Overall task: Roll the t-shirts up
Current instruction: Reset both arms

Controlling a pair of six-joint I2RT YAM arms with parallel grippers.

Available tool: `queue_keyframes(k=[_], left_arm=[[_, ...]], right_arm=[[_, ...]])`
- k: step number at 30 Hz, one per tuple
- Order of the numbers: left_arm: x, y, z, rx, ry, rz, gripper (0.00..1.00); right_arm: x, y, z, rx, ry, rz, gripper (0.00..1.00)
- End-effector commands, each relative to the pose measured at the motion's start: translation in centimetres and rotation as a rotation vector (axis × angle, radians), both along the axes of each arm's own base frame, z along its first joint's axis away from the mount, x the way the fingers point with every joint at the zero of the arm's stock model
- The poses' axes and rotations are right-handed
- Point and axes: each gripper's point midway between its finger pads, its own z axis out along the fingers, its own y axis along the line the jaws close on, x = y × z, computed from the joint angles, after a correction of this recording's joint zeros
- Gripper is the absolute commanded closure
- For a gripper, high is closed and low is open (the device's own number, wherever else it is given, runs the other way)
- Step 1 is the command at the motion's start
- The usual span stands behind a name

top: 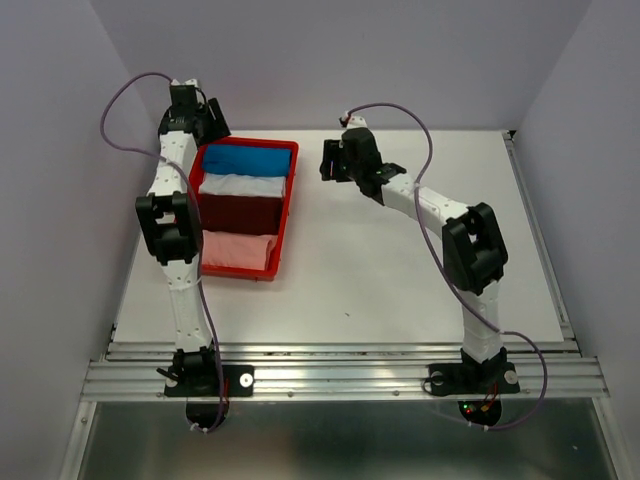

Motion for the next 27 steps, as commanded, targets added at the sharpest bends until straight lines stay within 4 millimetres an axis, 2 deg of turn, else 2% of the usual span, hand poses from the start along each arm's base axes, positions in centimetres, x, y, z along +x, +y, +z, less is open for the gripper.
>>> queue_keyframes(k=[1,2,3,5,6,9,11,14,18,19,20,21,23,24,26,27], left_arm=[[1.0,-2.3,1.4,-0.019,-0.082,-0.056,0.27],[1.2,-2.5,0.7,-0.018,-0.071,-0.057,0.27],[1.7,-2.4,-0.8,-0.017,-0.051,-0.047,0.27],[2.0,-2.3,-2.3,-0.023,-0.020,-0.028,0.28],[1.9,-2.3,-3.7,-0.028,0.006,-0.023,0.30],[1.6,-2.8,-5.6,-0.054,0.036,-0.021,0.30],[1.5,-3.4,-5.7,-0.044,0.036,-0.029,0.30],[1.6,-3.3,-4.6,-0.010,0.024,-0.030,0.30],[1.7,-3.6,-1.4,0.019,-0.026,-0.035,0.30],[1.6,-3.8,0.3,0.024,-0.057,-0.039,0.30],[1.5,-3.8,1.0,0.028,-0.069,-0.037,0.30],[1.3,-5.8,1.5,0.037,-0.078,-0.070,0.30],[1.0,-6.8,3.3,0.072,-0.111,-0.079,0.30],[0.8,-8.4,3.9,0.087,-0.124,-0.108,0.30],[0.7,-9.9,4.0,0.091,-0.132,-0.134,0.29],[0.7,-11.2,3.2,0.085,-0.122,-0.159,0.29]], right_arm=[[-0.3,-1.4,3.4,0.020,-0.066,-0.031,0.37],[-0.7,-1.6,2.6,0.009,-0.051,-0.032,0.37],[-0.9,-1.9,2.7,0.008,-0.052,-0.035,0.37],[-1.2,-2.2,2.3,0.001,-0.042,-0.041,0.37],[-1.5,-2.3,1.6,-0.002,-0.028,-0.044,0.36],[-1.5,-2.9,1.5,0.000,-0.022,-0.053,0.36],[-1.6,-2.9,1.7,-0.003,-0.026,-0.051,0.36],[-1.4,-3.0,2.4,-0.006,-0.042,-0.051,0.37],[-1.4,-3.2,3.3,-0.007,-0.061,-0.054,0.36],[-1.5,-3.3,3.3,-0.010,-0.062,-0.057,0.36],[-1.5,-3.3,3.4,-0.009,-0.064,-0.059,0.36],[-1.5,-3.4,3.5,-0.009,-0.065,-0.060,0.36],[-1.5,-3.4,3.7,-0.009,-0.068,-0.060,0.36],[-1.5,-3.4,3.6,-0.010,-0.067,-0.060,0.36],[-1.5,-3.4,3.5,-0.010,-0.065,-0.058,0.36],[-1.5,-3.3,3.5,-0.008,-0.065,-0.057,0.36]])
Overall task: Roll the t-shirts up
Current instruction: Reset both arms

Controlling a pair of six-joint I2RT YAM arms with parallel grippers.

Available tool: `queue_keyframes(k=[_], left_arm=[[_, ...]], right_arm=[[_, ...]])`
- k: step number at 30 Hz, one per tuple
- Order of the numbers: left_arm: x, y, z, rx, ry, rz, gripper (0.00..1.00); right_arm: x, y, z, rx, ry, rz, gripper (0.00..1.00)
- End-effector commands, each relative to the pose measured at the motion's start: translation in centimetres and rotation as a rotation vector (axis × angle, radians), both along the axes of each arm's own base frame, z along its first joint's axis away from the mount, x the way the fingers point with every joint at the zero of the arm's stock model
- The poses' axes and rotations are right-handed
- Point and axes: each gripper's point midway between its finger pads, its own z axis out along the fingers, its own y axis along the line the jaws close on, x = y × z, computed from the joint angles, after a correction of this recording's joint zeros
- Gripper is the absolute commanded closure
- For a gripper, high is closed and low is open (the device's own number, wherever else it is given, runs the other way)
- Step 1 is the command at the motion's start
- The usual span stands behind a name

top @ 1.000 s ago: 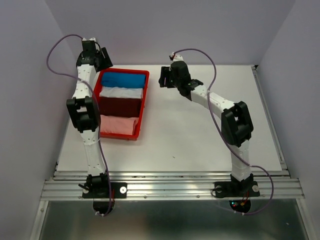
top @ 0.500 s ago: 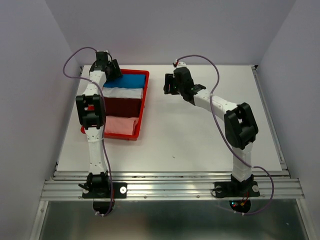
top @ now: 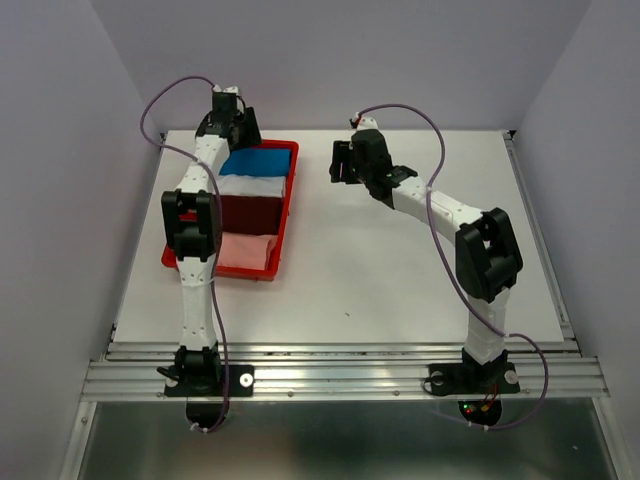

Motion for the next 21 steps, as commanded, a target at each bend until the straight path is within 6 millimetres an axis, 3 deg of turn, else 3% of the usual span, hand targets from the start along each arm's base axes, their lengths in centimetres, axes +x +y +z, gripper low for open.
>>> queue_keyframes(k=[1,8,15,21], left_arm=[[-0.2,-5.3,8.3,0.014,-0.169,-0.106,0.29],[-0.2,-9.1,3.3,-0.020,-0.096,-0.156,0.30],[-0.1,-9.9,-1.2,-0.031,-0.022,-0.144,0.33],[-0.2,-9.7,-2.4,-0.025,0.000,-0.140,0.33]], right_arm=[[0.5,-0.4,3.4,0.024,-0.080,-0.015,0.36],[0.6,-0.2,3.3,0.032,-0.075,-0.009,0.33],[0.7,-0.2,3.9,0.032,-0.084,-0.010,0.32],[0.7,-0.9,3.4,0.025,-0.073,-0.021,0.32]])
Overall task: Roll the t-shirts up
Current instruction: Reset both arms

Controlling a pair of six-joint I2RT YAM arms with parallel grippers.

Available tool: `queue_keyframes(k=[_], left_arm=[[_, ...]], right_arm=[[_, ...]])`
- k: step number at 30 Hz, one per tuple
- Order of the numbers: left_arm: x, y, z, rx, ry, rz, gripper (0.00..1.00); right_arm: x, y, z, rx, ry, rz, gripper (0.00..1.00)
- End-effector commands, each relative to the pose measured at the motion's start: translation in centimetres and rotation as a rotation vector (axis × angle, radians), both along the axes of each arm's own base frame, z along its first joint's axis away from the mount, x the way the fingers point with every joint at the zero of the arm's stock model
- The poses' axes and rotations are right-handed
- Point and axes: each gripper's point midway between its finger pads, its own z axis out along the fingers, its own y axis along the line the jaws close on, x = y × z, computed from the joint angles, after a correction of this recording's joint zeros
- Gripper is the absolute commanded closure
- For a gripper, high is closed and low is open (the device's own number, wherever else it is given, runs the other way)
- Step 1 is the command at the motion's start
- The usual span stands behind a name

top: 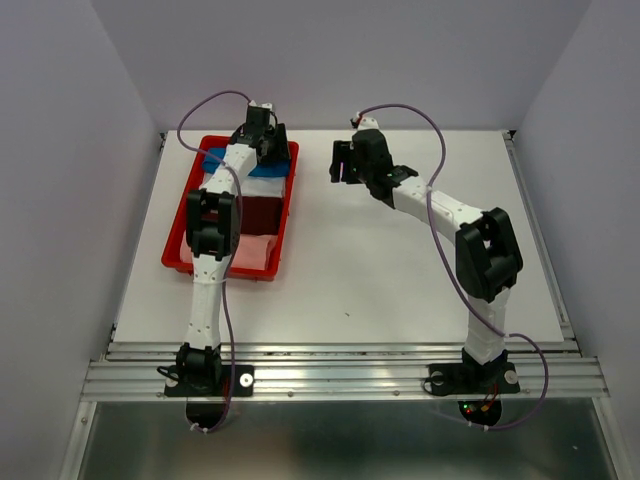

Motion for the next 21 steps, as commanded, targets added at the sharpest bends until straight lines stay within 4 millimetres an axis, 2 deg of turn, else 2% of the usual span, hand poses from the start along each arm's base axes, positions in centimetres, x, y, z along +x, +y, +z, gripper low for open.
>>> queue_keyframes(k=[1,5,6,9,10,13,15,18,21], left_arm=[[0.6,0.2,2.0,-0.003,-0.044,0.010,0.34],[0.6,0.0,3.8,-0.021,-0.068,-0.004,0.34],[0.6,-0.2,5.3,-0.029,-0.093,-0.011,0.34],[0.5,-0.5,7.9,-0.045,-0.137,-0.026,0.34],[0.3,-0.6,9.7,-0.055,-0.165,-0.035,0.34],[-0.2,-0.7,12.6,-0.068,-0.210,-0.049,0.34],[-0.4,-1.0,13.6,-0.080,-0.229,-0.060,0.34],[-0.9,-1.6,13.4,-0.119,-0.229,-0.082,0.34],[-1.0,-2.8,11.0,-0.175,-0.174,-0.110,0.35]], right_arm=[[0.5,-0.6,3.5,0.030,-0.073,-0.021,0.32],[0.3,-0.8,3.5,0.032,-0.071,-0.022,0.32],[0.3,-0.8,3.6,0.034,-0.072,-0.022,0.32],[0.1,-0.9,4.2,0.038,-0.080,-0.025,0.32],[0.1,-0.9,4.2,0.038,-0.080,-0.025,0.32],[-0.1,-1.1,4.5,0.038,-0.083,-0.028,0.32],[-0.3,-1.2,4.6,0.043,-0.082,-0.029,0.32],[-0.6,-1.2,4.5,0.050,-0.074,-0.028,0.32],[-1.0,-1.3,4.2,0.055,-0.064,-0.026,0.32]])
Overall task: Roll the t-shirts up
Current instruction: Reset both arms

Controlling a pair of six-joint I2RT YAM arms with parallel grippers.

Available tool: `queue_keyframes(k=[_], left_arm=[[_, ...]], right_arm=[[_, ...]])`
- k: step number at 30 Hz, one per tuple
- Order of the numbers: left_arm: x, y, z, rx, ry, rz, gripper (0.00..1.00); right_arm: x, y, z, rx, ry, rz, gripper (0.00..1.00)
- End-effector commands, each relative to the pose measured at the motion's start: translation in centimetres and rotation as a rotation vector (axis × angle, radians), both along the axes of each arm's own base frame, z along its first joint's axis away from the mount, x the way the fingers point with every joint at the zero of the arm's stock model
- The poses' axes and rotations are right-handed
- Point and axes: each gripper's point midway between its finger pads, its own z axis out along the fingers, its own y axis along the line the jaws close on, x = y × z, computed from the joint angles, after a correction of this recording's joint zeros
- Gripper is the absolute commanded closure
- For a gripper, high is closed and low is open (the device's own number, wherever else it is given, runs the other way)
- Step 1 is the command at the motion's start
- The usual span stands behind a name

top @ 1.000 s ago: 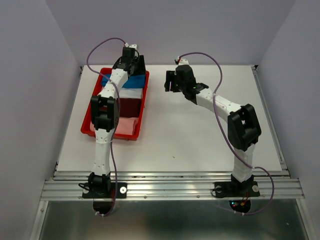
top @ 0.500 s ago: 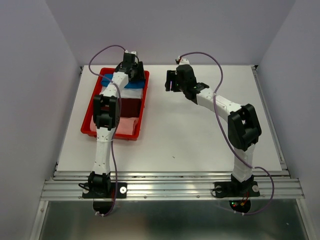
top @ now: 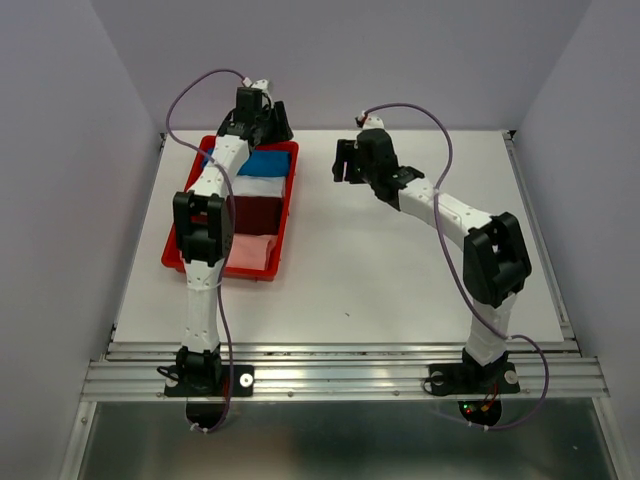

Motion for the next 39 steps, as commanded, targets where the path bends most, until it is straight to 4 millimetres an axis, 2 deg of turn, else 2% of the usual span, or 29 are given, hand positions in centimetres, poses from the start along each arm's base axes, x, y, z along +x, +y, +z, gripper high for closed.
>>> queue_keyframes(k=[1,8,16,23,25,29,33,34,36,37,39], left_arm=[[-0.4,-2.0,3.0,-0.110,-0.053,-0.075,0.36],[0.2,-4.0,0.9,-0.234,-0.026,-0.110,0.38],[0.3,-3.8,-2.5,-0.230,0.042,-0.069,0.38],[0.1,-4.2,-4.1,-0.244,0.079,-0.092,0.39],[0.1,-4.4,-4.0,-0.253,0.080,-0.099,0.39],[0.3,-4.7,-1.0,-0.271,0.025,-0.118,0.40],[0.3,-4.8,3.7,-0.278,-0.058,-0.142,0.40],[0.1,-4.8,5.8,-0.281,-0.095,-0.150,0.39],[-0.2,-4.8,7.8,-0.285,-0.128,-0.163,0.39],[-0.6,-4.8,9.7,-0.286,-0.160,-0.172,0.39],[-1.2,-4.7,11.5,-0.284,-0.186,-0.179,0.39]], right_arm=[[-0.4,-0.7,2.9,0.041,-0.049,-0.015,0.32],[-1.4,-1.5,2.7,0.027,-0.044,-0.021,0.31],[-1.5,-2.1,2.8,0.007,-0.051,-0.034,0.30],[-1.5,-1.8,3.1,0.013,-0.054,-0.026,0.30],[-1.5,-1.9,3.2,0.014,-0.055,-0.029,0.30],[-1.7,-2.0,3.5,0.016,-0.058,-0.029,0.30],[-1.9,-2.2,4.1,0.025,-0.066,-0.034,0.30],[-2.0,-2.3,4.5,0.030,-0.071,-0.035,0.30],[-2.2,-2.4,4.6,0.032,-0.072,-0.040,0.30],[-2.3,-2.6,4.7,0.033,-0.072,-0.047,0.28],[-2.6,-3.0,4.5,0.028,-0.062,-0.063,0.24]])
